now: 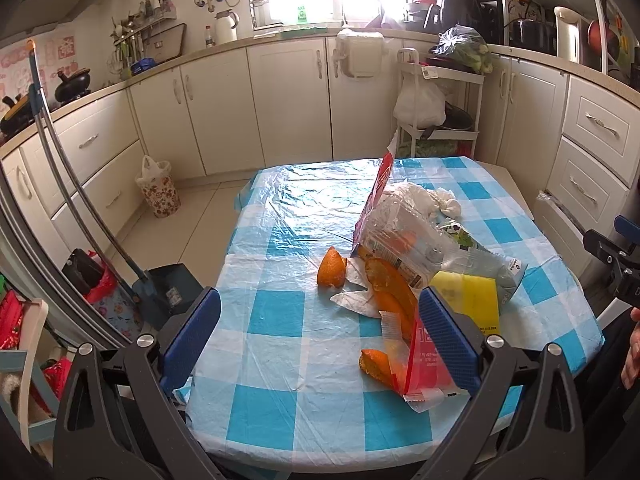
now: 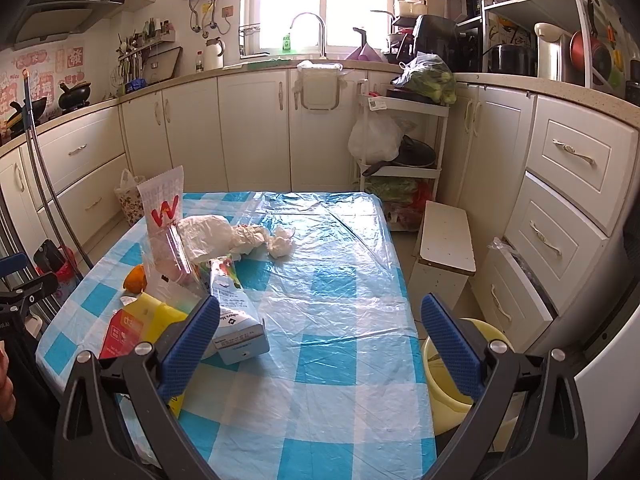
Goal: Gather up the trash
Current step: 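Move both tools over the table toward the pile of trash, then grasp the yellow-and-red snack wrapper with the left tool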
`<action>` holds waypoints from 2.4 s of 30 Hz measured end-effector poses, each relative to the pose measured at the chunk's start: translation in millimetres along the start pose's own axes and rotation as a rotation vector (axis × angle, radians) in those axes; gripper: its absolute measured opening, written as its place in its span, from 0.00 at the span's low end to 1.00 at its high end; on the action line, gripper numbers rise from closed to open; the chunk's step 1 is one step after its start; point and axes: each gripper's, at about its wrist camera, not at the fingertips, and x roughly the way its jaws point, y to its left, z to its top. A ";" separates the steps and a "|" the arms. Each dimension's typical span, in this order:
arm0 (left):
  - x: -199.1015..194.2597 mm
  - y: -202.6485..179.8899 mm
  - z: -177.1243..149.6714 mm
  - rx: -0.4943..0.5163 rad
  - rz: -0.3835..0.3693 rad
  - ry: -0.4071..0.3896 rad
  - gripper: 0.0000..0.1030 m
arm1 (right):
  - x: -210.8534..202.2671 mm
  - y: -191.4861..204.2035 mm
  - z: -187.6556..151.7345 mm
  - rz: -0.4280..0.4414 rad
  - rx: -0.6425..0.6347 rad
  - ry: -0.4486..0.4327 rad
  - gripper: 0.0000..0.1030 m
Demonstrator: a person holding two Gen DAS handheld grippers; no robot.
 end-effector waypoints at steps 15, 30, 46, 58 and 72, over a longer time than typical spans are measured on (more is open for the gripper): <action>0.1 -4.0 -1.8 0.013 -0.004 0.003 0.93 | -2.4 -0.5 1.5 0.017 0.012 -0.009 0.94; 3.9 -12.7 -6.0 0.052 -0.032 0.024 0.93 | -1.6 3.2 0.5 0.026 -0.002 -0.005 0.94; 44.7 -24.8 -29.5 0.053 -0.131 0.257 0.93 | -0.6 1.7 -0.5 0.041 -0.010 0.004 0.94; 80.4 -55.5 -27.0 0.096 -0.105 0.282 0.89 | -0.2 -4.2 0.3 0.074 0.013 0.014 0.94; 57.8 -39.9 -7.6 0.024 -0.284 0.247 0.02 | 5.9 -4.1 0.1 0.080 0.025 0.035 0.94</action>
